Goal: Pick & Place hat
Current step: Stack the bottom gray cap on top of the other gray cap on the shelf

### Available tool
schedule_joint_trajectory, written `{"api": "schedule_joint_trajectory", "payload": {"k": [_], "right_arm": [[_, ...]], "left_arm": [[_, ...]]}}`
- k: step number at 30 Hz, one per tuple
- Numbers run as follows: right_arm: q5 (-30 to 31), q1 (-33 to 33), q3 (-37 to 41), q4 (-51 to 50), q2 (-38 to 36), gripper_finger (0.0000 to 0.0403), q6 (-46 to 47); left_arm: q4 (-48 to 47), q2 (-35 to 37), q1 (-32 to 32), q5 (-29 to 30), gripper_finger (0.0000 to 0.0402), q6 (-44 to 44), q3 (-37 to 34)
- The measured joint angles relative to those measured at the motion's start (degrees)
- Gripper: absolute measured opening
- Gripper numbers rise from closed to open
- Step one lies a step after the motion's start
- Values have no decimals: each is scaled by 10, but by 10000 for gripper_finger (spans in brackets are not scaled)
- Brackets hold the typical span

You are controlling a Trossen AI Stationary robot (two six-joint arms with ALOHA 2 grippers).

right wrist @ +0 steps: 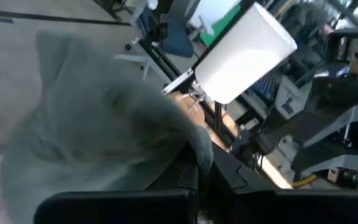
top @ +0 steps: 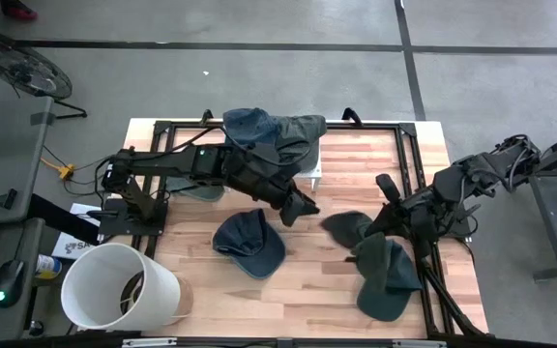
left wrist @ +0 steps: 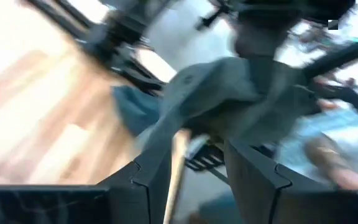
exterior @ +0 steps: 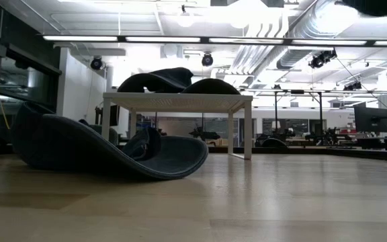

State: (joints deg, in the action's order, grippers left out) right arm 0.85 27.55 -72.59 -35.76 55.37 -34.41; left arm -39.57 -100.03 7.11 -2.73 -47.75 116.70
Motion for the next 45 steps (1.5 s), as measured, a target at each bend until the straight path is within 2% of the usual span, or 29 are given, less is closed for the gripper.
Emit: {"api": "schedule_joint_trajectory", "payload": {"k": [6,12,16,24,30,34,37,42,45], "right_arm": [[67,-3,-99,-127,56,1,55],[127,-32,-200,-247,127,0,131],[131,-76,-263,-308,172,0,192],[112,-187,-380,-368,261,0,199],[94,-272,-466,-405,336,0,213],[90,-325,-523,-439,379,0,232],[66,-362,-565,-456,409,0,244],[30,-403,-625,-472,449,0,252],[12,-418,-613,-456,449,0,254]], "left_arm": [[-26,19,2,117,146,23,0],[-36,49,17,231,147,65,1],[-50,72,35,322,147,116,0],[-60,101,65,479,147,263,1],[-80,115,76,534,147,359,0],[-109,125,85,590,147,409,0],[-130,133,92,622,147,440,0],[-145,139,96,635,147,466,0],[-156,141,94,637,147,476,0]]}}
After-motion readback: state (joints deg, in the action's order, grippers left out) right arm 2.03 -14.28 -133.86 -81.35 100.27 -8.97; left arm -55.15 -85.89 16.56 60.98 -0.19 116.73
